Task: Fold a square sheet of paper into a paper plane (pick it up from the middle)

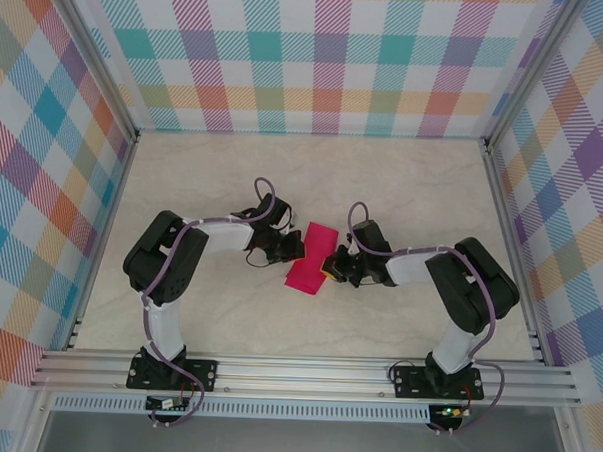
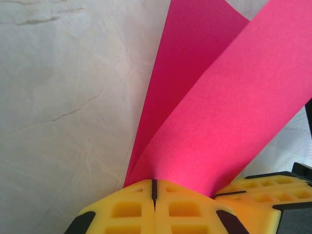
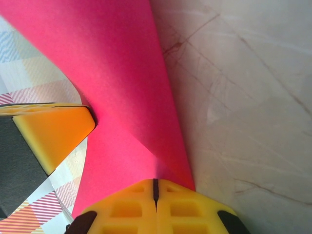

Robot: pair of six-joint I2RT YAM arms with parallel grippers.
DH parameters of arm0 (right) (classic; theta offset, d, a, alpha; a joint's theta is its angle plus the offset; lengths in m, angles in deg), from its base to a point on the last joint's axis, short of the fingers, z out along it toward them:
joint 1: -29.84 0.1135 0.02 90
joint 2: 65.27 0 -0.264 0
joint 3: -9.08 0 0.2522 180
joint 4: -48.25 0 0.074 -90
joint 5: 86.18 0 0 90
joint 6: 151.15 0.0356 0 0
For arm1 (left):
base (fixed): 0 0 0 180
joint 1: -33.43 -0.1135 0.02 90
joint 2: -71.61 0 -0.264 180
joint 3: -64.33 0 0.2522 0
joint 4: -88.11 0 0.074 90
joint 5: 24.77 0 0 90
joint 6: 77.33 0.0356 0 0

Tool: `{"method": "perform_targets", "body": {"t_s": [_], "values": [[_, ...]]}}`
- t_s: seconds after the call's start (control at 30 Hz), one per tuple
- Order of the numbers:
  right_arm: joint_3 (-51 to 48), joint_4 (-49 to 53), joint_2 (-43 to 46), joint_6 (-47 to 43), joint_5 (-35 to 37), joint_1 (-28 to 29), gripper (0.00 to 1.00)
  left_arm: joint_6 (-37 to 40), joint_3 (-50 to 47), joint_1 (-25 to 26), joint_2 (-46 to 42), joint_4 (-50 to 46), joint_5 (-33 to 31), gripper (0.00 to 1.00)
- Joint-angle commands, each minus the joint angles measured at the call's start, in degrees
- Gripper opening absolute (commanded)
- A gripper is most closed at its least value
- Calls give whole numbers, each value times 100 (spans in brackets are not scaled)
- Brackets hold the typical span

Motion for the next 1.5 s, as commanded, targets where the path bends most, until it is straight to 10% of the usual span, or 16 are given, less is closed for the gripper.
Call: {"method": "perform_targets", "body": {"t_s": [0.0, 1.47], "values": [[-132, -37, -56, -187, 141, 12, 0, 93, -147, 108, 486, -318, -423, 0], [-831, -1452, 86, -259, 178, 645, 0, 139, -126, 108, 541, -383, -455, 0]]}}
